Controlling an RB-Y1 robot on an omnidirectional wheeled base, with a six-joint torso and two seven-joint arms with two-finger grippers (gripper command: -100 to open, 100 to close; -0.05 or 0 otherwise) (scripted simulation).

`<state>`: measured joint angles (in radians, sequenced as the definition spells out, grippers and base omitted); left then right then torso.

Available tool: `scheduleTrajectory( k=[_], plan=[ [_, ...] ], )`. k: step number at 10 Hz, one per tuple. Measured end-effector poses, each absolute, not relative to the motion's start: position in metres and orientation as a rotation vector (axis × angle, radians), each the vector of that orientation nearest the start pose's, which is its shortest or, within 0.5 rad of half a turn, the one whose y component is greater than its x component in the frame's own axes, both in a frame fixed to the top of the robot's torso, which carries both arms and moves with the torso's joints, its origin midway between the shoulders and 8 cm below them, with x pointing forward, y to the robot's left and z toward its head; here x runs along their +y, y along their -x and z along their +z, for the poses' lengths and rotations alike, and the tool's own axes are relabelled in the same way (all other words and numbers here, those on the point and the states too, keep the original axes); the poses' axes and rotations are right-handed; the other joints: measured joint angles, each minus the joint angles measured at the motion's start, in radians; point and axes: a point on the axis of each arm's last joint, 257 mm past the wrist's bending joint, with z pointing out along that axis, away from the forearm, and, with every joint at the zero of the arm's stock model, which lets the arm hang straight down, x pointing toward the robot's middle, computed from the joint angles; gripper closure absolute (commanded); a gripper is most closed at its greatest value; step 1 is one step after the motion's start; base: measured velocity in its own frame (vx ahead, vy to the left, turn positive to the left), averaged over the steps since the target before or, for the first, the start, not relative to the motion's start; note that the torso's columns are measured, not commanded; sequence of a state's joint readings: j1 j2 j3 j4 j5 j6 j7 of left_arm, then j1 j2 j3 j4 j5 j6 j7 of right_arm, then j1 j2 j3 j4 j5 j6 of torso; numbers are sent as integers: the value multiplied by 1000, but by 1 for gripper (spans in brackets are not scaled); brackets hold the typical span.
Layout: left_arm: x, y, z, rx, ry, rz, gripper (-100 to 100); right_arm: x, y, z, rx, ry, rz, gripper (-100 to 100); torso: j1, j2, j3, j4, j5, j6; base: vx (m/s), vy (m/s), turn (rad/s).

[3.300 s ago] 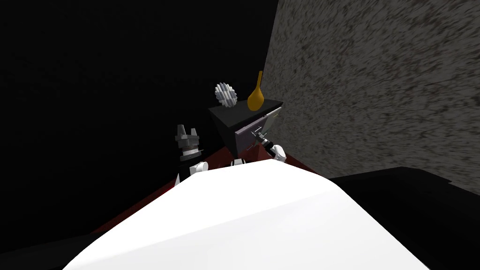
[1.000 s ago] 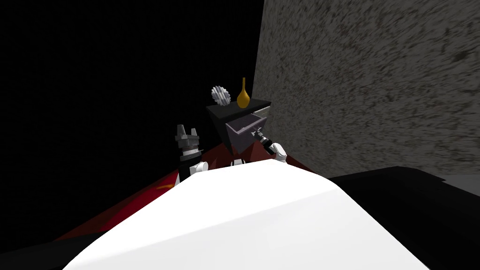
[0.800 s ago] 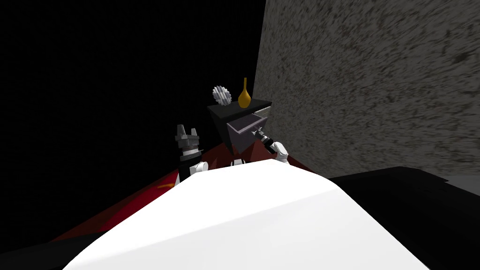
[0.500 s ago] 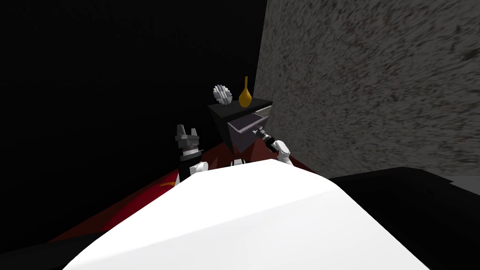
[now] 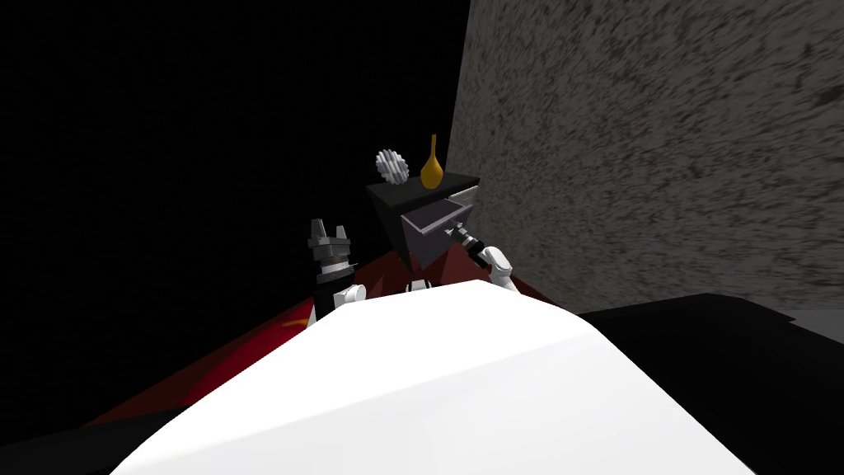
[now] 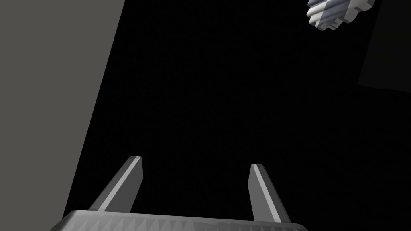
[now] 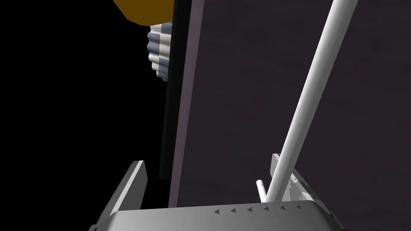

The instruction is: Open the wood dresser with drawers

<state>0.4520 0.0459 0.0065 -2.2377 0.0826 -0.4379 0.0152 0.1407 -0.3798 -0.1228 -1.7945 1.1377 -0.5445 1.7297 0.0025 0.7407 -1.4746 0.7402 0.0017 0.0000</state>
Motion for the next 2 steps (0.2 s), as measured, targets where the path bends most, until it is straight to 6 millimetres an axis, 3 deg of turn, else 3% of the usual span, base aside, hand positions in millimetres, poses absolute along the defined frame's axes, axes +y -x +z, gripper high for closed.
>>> scheduleTrajectory(
  k=[2],
  plan=[
    [285, -365, 10, 637, 733, -1365, 0, -242, -475, -144, 677, 1382, -1043, 0, 0, -1, -1, -1, 0, 0, 0, 0, 0]
  ],
)
